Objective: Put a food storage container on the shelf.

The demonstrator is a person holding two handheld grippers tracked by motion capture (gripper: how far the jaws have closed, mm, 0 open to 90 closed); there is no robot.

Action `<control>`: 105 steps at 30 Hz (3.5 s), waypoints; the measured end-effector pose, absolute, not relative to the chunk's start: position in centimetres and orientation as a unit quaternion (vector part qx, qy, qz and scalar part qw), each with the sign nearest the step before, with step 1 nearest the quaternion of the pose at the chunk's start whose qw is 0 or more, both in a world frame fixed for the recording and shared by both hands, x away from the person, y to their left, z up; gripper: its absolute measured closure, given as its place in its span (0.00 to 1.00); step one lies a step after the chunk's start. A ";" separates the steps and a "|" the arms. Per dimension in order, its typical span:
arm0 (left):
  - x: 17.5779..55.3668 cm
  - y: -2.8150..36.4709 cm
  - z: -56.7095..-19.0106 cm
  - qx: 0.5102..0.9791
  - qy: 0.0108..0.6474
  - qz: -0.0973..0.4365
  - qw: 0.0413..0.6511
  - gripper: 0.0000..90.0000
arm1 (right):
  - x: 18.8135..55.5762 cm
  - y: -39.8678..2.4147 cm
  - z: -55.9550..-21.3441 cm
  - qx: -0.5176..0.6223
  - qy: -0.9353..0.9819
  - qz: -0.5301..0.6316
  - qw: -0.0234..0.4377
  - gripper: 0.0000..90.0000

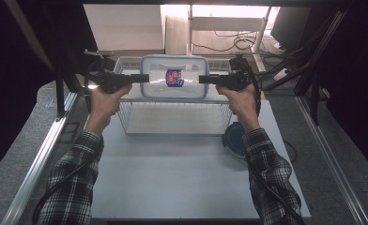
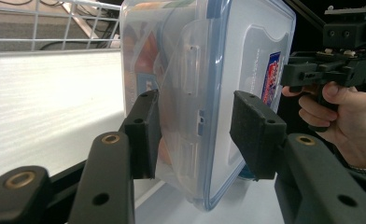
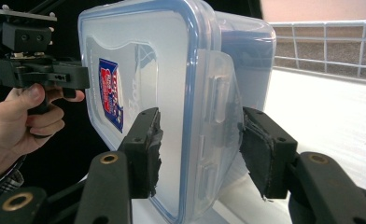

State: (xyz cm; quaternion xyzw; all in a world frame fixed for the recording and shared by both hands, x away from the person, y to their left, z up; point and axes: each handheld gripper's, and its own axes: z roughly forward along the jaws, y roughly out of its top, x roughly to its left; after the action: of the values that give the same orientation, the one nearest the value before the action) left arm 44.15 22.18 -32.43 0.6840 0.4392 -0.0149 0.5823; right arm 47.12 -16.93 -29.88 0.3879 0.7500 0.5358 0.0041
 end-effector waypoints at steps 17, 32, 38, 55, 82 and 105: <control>44.7 21.8 -32.4 0.685 0.451 0.003 0.572 0.56 | 48.1 -16.5 -29.9 0.400 0.748 0.529 0.011 0.53; 45.3 20.8 -32.7 0.685 0.458 0.032 0.565 0.45 | 48.4 -16.1 -29.9 0.404 0.752 0.520 0.041 0.48; 45.7 20.3 -33.1 0.688 0.465 0.027 0.557 0.35 | 48.3 -15.3 -30.2 0.402 0.769 0.491 0.073 0.46; 45.4 20.5 -32.4 0.690 0.480 0.085 0.535 0.38 | 47.4 -14.7 -30.1 0.414 0.754 0.497 0.118 0.51; 43.9 20.3 -32.1 0.697 0.471 0.090 0.533 0.52 | 46.6 -14.6 -29.3 0.405 0.768 0.479 0.133 0.56; 43.0 19.7 -31.5 0.709 0.438 0.117 0.541 0.31 | 45.1 -14.7 -28.9 0.377 0.772 0.491 0.147 0.39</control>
State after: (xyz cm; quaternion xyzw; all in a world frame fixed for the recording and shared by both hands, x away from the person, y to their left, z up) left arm 43.01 19.66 -31.46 0.7085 0.4379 0.1166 0.5409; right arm 45.11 -14.71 -28.91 0.3767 0.7716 0.4910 0.1471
